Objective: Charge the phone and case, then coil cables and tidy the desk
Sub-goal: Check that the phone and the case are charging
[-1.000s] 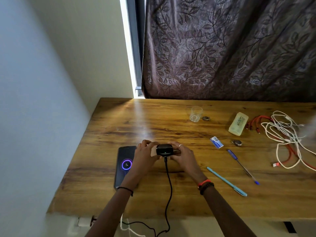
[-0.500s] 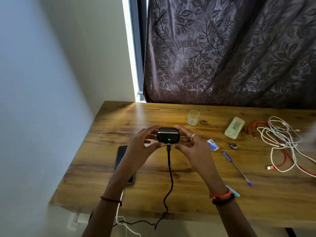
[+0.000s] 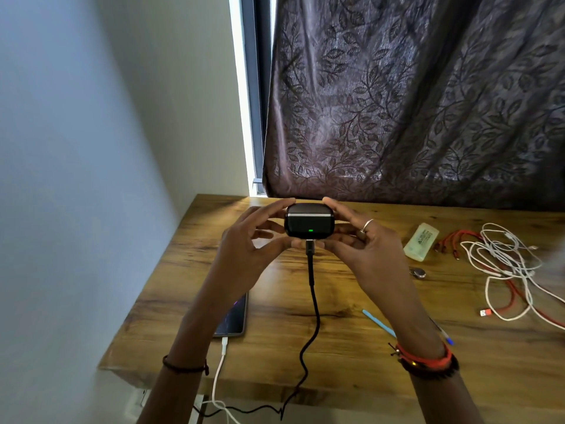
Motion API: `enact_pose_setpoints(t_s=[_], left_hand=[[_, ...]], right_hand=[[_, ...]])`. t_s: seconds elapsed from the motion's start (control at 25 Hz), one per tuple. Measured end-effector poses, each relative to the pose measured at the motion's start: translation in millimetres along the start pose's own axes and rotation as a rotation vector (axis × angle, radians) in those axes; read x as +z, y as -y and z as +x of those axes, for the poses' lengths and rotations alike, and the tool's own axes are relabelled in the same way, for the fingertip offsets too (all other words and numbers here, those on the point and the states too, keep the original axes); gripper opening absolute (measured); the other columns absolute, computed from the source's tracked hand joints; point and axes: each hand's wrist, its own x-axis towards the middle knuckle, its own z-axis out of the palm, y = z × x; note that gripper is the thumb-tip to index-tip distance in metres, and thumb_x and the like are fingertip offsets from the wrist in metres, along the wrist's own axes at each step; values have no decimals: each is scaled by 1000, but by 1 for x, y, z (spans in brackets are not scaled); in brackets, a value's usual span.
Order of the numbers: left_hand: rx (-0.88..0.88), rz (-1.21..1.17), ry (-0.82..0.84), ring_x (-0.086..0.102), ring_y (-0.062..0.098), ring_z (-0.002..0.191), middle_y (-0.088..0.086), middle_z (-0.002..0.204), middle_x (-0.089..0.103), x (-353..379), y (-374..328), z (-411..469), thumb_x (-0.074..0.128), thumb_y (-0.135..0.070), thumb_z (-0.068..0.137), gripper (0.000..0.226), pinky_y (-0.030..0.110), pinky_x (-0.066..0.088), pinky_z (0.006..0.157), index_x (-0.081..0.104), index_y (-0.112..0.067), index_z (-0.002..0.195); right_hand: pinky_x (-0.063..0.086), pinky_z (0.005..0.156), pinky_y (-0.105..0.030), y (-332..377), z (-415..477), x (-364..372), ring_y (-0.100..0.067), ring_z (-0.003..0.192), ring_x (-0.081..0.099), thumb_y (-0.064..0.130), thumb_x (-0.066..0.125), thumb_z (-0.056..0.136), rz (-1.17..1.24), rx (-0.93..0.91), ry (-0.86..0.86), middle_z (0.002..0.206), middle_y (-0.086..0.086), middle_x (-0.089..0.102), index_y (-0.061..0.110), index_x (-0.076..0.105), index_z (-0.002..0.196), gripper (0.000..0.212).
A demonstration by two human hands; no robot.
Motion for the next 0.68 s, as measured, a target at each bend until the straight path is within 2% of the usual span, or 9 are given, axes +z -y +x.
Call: enact_pose_setpoints(t_s=[0.16,0.28,0.56,0.68], left_hand=[[78,25,-28,62,-2,91,-18,109,58,-6,-13,1,70,-31,71,56,11,49,83,51,-34,124],[125,62,-35,59,-8,92,-22,107,55,-10,-18,4,67,-33,72,57,6,46,82,47,-34,125],[145,73,-33,59,-8,92,-21,109,55,-8,-14,9,66,-36,73,55,5,46,80,47,-34,125],[152,79,-34,60,-7,92,-20,109,56,-6,-9,11,72,-42,73,58,6,47,80,47,-36,125]], right_hand=[[50,91,-18,14,1,-3,-3,101,64,4,73,75,12,-49,-3,114,0,65,35,54,125,62],[49,90,-15,21,2,-5,-2,100,64,1,72,74,30,-76,-14,113,2,64,32,53,126,63],[48,90,-13,20,5,-7,-1,100,64,4,73,74,4,-85,-21,114,2,64,30,53,127,62],[48,88,-11,18,6,-7,2,98,63,3,72,75,-7,-87,-14,111,7,63,31,52,127,62]])
